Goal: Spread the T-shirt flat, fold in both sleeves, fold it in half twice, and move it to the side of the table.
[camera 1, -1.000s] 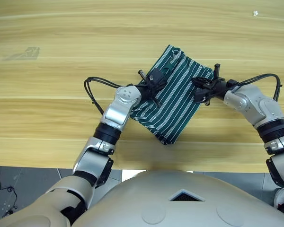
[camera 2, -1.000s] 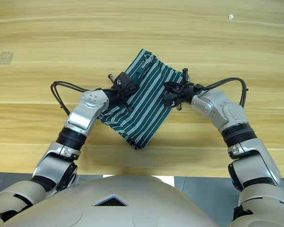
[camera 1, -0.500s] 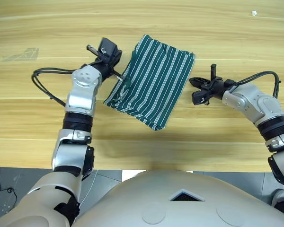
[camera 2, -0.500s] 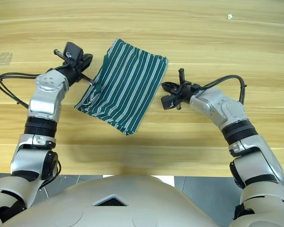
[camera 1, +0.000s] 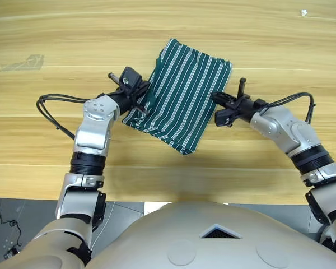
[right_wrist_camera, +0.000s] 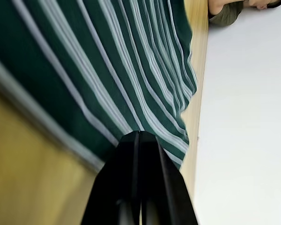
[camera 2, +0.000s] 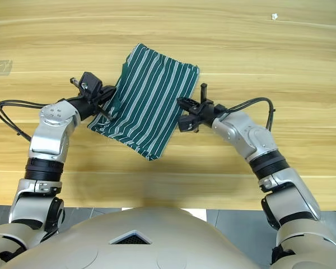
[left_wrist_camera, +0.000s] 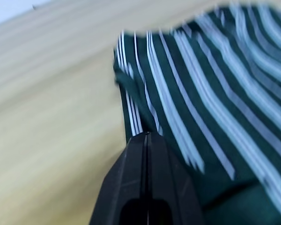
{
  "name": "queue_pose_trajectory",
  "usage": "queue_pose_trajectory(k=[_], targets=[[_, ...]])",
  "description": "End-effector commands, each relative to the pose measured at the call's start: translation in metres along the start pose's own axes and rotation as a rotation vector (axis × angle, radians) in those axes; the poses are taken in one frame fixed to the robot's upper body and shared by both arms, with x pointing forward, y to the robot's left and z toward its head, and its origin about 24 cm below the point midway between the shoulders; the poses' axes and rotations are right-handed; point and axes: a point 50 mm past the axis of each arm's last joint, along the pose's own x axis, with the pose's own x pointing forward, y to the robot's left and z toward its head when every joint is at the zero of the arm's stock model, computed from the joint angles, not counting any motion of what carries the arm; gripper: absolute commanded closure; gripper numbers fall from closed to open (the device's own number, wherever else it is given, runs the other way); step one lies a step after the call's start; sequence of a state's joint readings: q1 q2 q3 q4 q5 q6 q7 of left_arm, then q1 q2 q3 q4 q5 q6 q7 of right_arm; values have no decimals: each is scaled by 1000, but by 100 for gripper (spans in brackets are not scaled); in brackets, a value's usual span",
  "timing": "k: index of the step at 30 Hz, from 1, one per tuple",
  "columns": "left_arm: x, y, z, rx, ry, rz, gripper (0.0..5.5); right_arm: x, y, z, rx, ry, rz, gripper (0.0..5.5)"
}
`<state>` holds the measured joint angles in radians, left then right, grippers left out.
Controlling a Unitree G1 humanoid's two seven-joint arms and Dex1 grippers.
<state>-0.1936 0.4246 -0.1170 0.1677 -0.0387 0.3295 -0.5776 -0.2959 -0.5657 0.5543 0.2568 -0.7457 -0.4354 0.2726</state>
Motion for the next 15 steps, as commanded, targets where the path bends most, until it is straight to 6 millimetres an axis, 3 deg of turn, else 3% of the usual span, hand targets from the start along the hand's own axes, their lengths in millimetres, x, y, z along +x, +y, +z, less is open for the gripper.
queue_pose_trajectory(k=[1,4,7,15], targets=[[-12,2,-16,11,92,-22,549,1,16,20,58,-72,92,550],[-18,0,-27,1,141,-38,549,0,32,26,74,-89,190,550],[-24,-14,-39,2,188,-129,549,0,40,22,83,-74,249,550],[-42,-36,-55,-102,227,-264,549,-4,44,-15,52,67,304,550]])
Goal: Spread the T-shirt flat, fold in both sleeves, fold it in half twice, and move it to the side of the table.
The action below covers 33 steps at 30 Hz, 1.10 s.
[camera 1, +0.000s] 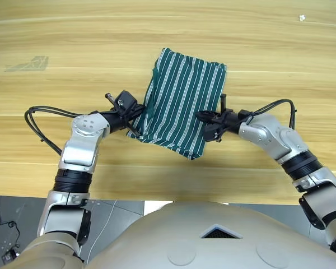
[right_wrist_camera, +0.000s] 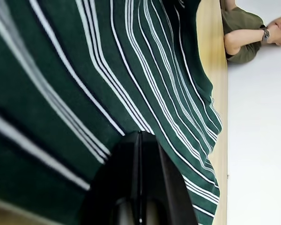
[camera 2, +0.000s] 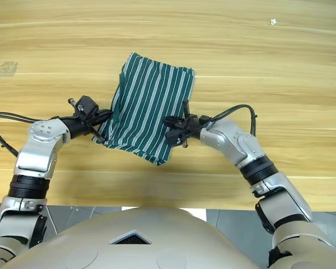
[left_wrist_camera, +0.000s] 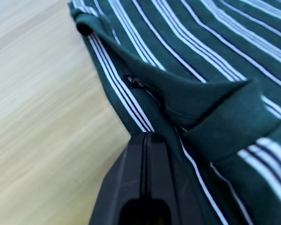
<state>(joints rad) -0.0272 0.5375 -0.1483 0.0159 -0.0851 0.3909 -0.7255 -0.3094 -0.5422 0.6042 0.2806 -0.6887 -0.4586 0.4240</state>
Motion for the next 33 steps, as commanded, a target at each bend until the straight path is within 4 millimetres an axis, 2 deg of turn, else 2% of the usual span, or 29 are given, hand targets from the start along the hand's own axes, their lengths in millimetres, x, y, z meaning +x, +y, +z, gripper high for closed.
queue_pose_trajectory(k=[1,5,7,9,12,15,20,23,25,29,33], targets=[[-5,-20,-29,-111,105,-86,549,-9,31,-31,20,159,137,550],[-17,-6,-17,-78,60,1,549,-8,31,-35,14,166,127,550],[-26,7,8,-49,-28,54,549,-9,32,-33,15,158,124,550],[-29,10,33,-22,-116,63,549,-9,33,-32,14,154,125,550],[-22,-6,61,20,-199,-12,549,-9,34,-33,7,155,138,550],[-1,-33,78,91,-205,-142,549,-9,37,-34,4,158,155,550],[28,-67,73,252,-66,-310,549,-10,43,-33,-2,156,182,550],[31,-59,62,341,42,-297,549,-10,49,-36,-40,175,214,550],[23,-46,60,373,74,-264,549,-9,50,-35,-51,175,220,550],[-10,-14,54,392,128,-166,549,-6,49,-34,-65,170,218,550],[-41,-6,39,350,158,-132,549,-3,49,-34,-73,170,216,550]])
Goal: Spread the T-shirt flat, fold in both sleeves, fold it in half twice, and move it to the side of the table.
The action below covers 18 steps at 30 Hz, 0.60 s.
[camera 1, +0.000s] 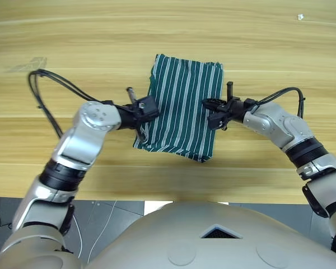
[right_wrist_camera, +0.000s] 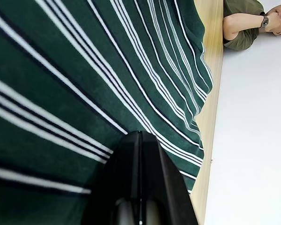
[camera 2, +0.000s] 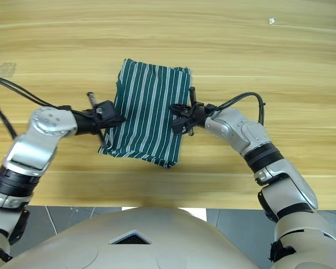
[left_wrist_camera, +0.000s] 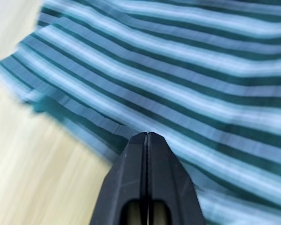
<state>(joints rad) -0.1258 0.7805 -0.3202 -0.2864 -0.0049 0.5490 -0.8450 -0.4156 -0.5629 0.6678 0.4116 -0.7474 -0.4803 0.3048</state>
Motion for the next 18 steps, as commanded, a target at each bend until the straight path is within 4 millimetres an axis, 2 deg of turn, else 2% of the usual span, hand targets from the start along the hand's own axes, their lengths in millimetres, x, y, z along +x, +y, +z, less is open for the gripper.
queue_pose_trajectory(k=[1,5,10,14,18], targets=[[-21,-11,-15,-48,14,-24,549,-5,58,-11,13,107,232,550],[-13,-36,-22,-99,-10,-128,549,0,51,-16,22,125,192,550],[-2,-44,-31,-135,-3,-130,549,-2,33,-17,48,110,91,550],[-2,-50,-37,-146,13,-139,549,-29,13,-3,143,27,-4,550],[-1,-61,-38,-175,-5,-156,549,-55,19,21,209,-51,54,550]])
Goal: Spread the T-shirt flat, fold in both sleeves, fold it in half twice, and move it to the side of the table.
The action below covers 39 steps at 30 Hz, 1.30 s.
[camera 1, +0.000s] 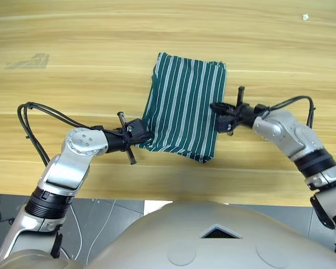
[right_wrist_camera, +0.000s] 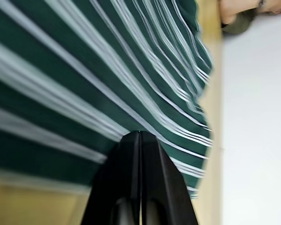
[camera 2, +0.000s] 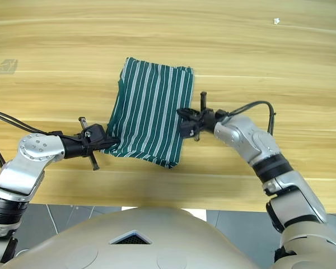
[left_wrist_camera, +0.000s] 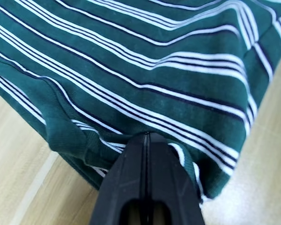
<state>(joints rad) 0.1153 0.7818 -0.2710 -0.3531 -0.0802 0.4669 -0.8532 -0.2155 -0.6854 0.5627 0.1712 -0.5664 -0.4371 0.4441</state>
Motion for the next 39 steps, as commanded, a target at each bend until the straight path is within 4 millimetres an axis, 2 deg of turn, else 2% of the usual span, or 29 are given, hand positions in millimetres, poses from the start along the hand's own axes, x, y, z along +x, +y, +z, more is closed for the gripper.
queue_pose_trajectory(k=[1,5,11,15,18,23,26,28,35,39], targets=[[4,-16,-13,-71,34,-43,549,-21,8,17,51,-43,43,550],[11,-31,-7,-149,-43,-95,549,-32,18,36,84,-67,53,550],[18,-34,13,-274,-218,-55,550,-53,18,65,131,-126,51,450],[9,-20,16,-205,-250,38,550,-58,28,68,151,-121,109,375],[-3,-17,20,-128,-253,40,502,-62,34,67,160,-105,145,316],[-2,-41,21,-50,-228,-87,415,-66,38,61,155,-73,195,220],[-1,-54,15,-22,-201,-162,373,-64,43,56,148,-49,224,217],[-1,-55,12,-19,-190,-171,343,-64,46,53,144,-35,242,217],[6,-52,0,-49,-124,-173,340,-62,52,41,124,20,305,217],[21,-49,-11,-19,-34,-143,338,-62,57,42,133,15,351,286]])
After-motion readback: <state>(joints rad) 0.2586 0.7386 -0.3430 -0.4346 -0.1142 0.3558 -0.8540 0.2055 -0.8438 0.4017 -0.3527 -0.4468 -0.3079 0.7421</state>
